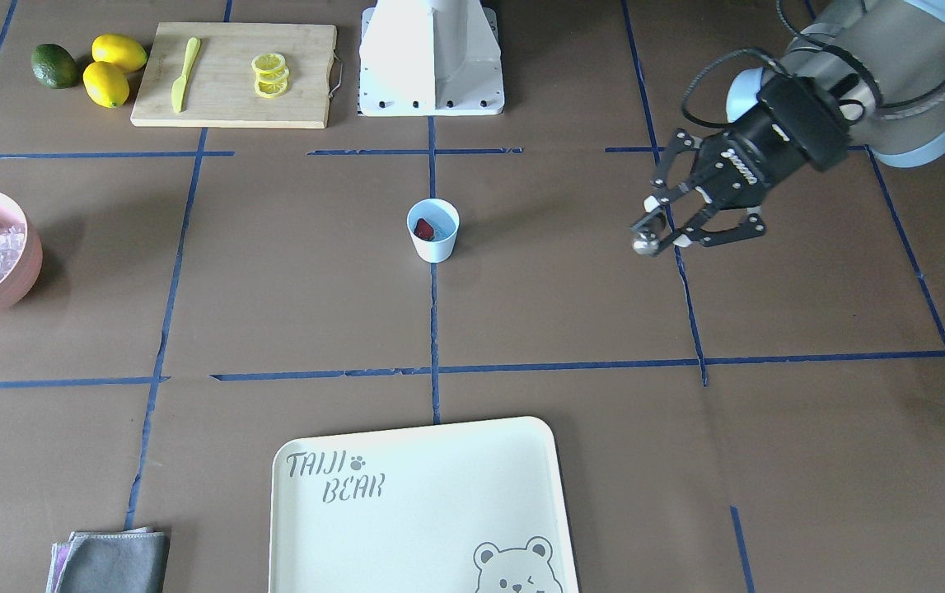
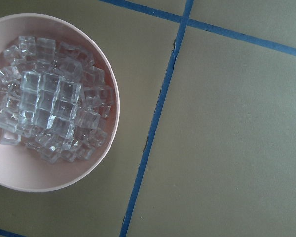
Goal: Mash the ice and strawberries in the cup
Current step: 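Carry the pestle with the left gripper and lower it into the cup, then press the pestle down into the cup with the left gripper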
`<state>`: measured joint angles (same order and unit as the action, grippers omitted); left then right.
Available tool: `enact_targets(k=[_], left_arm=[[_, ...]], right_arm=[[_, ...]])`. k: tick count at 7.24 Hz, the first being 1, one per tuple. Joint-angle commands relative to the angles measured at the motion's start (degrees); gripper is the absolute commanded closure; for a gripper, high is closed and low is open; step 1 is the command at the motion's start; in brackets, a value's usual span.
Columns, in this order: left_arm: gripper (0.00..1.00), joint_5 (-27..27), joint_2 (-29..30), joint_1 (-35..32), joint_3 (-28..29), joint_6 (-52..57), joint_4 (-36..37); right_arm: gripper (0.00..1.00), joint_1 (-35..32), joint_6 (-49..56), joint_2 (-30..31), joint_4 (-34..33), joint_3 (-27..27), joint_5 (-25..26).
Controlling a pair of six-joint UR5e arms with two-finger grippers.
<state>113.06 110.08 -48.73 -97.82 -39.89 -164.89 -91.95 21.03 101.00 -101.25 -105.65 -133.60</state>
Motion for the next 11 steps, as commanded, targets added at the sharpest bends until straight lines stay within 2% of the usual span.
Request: enact_targets(k=[1, 2, 3, 5, 6, 9, 11], left_arm=[[1.00, -19.1, 1.5, 17.4, 1.0, 11.0, -9.8], [1.00, -23.5, 4.1, 23.8, 2.2, 12.9, -10.2], [1.00, -25.2, 8.0, 25.0, 4.7, 14.7, -11.1], [1.00, -28.3, 8.7, 28.1, 7.5, 18.8, -17.4], [1.00, -28.6, 10.3, 28.2, 10.3, 21.9, -20.7], [1.00, -28.8, 12.8, 28.2, 11.2, 23.2, -21.2], [1.00, -29.0, 12.7, 27.9, 14.5, 23.4, -23.8]], right_arm=[[0.00, -0.8, 0.1, -0.3, 0.0, -0.1, 0.0], [0.00, -0.9, 0.1, -0.3, 0.0, -0.1, 0.0], [0.00, -1.1, 0.1, -0.3, 0.0, -0.2, 0.0], [0.00, -1.3, 0.2, -0.2, 0.0, -0.1, 0.0], [0.00, -1.4, 0.2, -0.2, 0.0, -0.1, 0.0], [0.00, -1.4, 0.3, -0.1, 0.1, -0.2, 0.0], [0.00, -1.5, 0.3, -0.1, 0.1, -0.3, 0.0]])
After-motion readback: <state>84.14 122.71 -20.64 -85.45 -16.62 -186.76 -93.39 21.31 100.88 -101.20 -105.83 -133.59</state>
